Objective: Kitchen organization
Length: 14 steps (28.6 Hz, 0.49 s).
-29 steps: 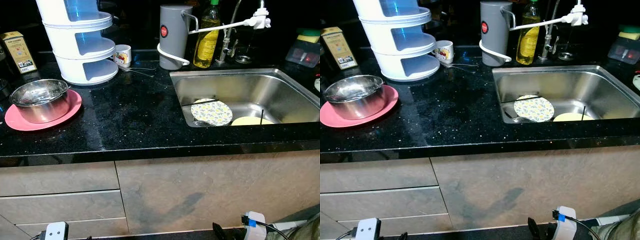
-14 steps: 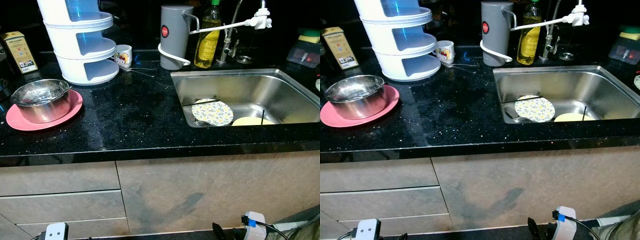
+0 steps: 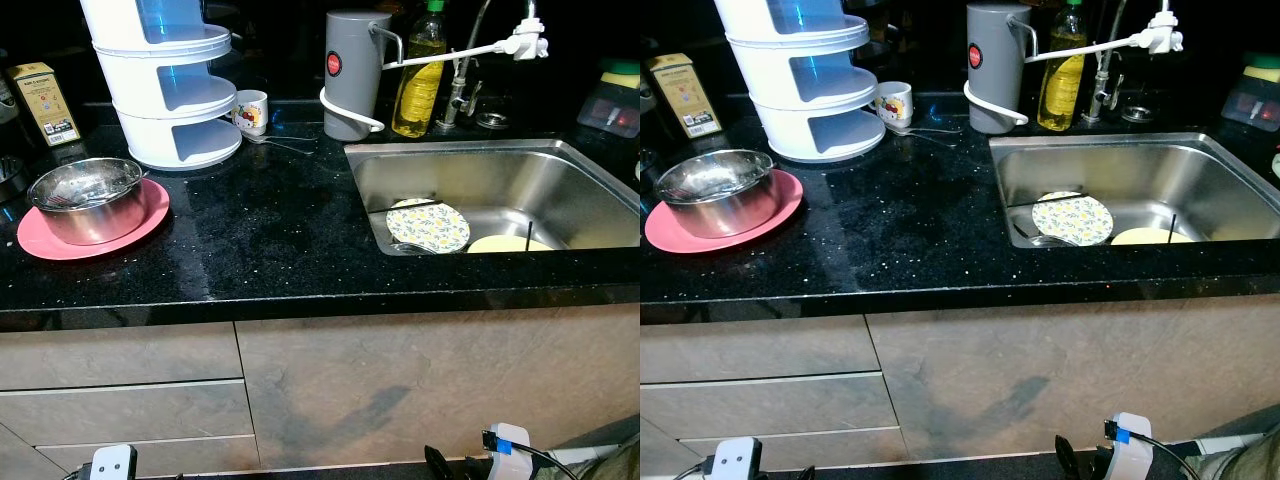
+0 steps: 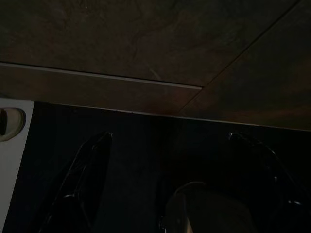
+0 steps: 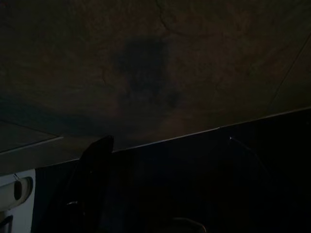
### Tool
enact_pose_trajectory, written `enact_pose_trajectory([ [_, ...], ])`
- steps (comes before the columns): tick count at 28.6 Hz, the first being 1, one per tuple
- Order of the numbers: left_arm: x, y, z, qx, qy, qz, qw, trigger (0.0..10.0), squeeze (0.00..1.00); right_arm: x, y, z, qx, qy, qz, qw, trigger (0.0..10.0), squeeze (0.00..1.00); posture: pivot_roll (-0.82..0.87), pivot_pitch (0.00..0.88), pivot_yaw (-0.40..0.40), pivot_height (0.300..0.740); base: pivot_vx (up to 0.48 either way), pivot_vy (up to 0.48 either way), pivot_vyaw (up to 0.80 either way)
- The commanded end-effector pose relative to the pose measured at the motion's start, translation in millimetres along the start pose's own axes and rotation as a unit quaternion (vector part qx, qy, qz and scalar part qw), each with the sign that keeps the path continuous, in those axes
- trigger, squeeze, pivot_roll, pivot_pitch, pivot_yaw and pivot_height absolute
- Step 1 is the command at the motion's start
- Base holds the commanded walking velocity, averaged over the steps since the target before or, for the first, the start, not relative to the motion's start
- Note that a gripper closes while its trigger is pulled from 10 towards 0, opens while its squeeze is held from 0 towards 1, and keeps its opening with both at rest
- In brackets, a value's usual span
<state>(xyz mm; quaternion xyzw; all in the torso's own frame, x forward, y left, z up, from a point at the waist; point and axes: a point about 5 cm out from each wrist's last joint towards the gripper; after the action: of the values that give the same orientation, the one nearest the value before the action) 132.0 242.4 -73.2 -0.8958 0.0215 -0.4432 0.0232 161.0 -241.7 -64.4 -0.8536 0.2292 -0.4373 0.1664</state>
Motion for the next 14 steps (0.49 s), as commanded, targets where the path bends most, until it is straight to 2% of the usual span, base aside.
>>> enact_pose_trajectory([
  [1, -1.1, -4.8, -0.6, 0.005, -0.009, 0.002, 1.000, 10.0, 0.00, -4.7, -1.5, 0.5, -0.001, -0.010, 0.004, 1.000, 10.0, 0.00, 0.05, 0.000, -0.008, 0.740, 0.000, 0.000, 0.00],
  [14, 1.1, -4.2, 1.8, 0.004, -0.009, 0.001, 1.000, 10.0, 0.00, -2.9, -2.4, 2.5, -0.002, -0.011, 0.005, 1.000, 10.0, 0.00, 0.05, 0.000, -0.011, 0.740, 0.000, 0.000, 0.00],
])
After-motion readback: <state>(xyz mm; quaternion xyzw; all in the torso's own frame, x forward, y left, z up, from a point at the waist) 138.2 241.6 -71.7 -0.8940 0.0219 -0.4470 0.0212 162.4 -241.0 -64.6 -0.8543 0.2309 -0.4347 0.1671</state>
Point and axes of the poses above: a point about 5 cm out from each wrist's last joint towards the gripper, its own z axis pointing out of the wrist towards the gripper, its own x axis along the axis of the wrist's last joint, y = z × x, and after that the axes turned 15 degrees about z, right-handed
